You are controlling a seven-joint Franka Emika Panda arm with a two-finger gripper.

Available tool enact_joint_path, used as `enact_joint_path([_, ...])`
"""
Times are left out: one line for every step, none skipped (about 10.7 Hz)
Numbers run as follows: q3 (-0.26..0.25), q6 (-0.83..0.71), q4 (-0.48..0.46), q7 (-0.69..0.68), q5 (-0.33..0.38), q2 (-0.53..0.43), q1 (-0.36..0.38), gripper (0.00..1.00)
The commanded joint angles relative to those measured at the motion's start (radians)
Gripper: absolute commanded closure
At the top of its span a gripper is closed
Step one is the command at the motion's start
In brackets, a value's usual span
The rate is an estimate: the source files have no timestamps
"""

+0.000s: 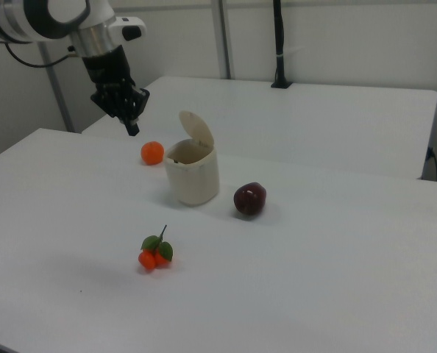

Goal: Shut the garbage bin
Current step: 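Move the gripper down toward the raised lid of the cream bin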

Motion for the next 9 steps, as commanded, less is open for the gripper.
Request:
enact_joint_path([-0.005, 0.221, -0.013, 0.144, 0.017, 0.072, 0.007, 1.00])
enact_joint_path([-0.005, 0.307, -0.013, 0.193, 0.016, 0.102, 0.009, 1.00])
enact_joint_path([-0.005, 0.398, -0.014, 0.213, 0.016, 0.124, 0.009, 1.00])
enact_joint_path([-0.005, 0.491, -0.014, 0.215, 0.017, 0.148, 0.010, 1.00])
enact_joint_path([-0.005, 0.582, -0.013, 0.218, 0.017, 0.171, 0.010, 1.00])
enact_joint_path([-0.005, 0.672, -0.014, 0.229, 0.017, 0.193, 0.012, 1.00])
enact_joint_path([-0.005, 0.760, -0.014, 0.232, 0.016, 0.219, 0.012, 1.00])
enact_joint_path([-0.005, 0.838, -0.014, 0.233, 0.016, 0.240, 0.013, 1.00])
enact_joint_path([-0.004, 0.907, -0.014, 0.233, 0.016, 0.268, 0.014, 1.00])
